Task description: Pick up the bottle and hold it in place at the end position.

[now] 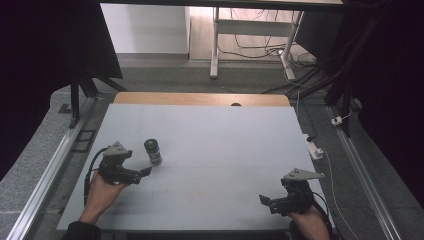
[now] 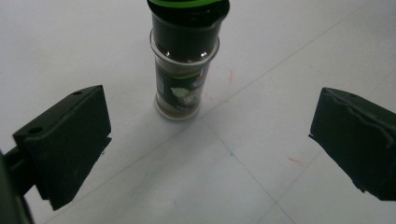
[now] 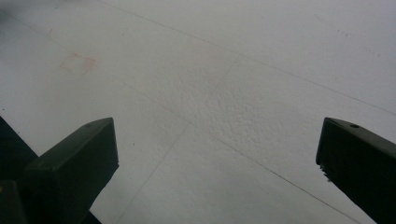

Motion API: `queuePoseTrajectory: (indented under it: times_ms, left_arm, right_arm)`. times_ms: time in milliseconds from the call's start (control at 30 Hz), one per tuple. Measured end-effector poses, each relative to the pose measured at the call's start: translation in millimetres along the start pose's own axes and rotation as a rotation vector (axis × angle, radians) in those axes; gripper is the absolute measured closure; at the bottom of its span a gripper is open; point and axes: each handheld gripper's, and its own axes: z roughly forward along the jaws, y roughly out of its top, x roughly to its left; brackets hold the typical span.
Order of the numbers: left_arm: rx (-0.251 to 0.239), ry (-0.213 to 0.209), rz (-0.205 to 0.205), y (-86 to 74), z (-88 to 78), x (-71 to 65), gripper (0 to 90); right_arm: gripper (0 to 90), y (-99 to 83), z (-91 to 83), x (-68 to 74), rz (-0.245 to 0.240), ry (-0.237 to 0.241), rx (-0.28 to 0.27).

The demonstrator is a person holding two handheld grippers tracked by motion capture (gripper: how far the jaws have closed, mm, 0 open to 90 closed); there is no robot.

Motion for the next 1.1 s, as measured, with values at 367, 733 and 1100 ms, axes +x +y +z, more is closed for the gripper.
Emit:
queuePoseTrajectory:
  times_ms: [367, 733, 1100]
  left_arm:
    - [0.030, 0.005, 0.010, 9.8, 32.0, 10.5, 0.0]
    - [0.079, 0.066, 0.098, 14.6, 49.1, 11.8, 9.2]
    - [0.061, 0.024, 0.110, 15.8, 48.0, 13.1, 52.1]
  right_arm:
    - [0.0, 0.1, 0.5, -0.1, 0.004, 0.005, 0.004]
    - [0.0, 0.0, 0.5, -0.2, 0.002, 0.007, 0.005]
    - [0.0, 0.1, 0.5, 0.3, -0.003, 0.005, 0.008]
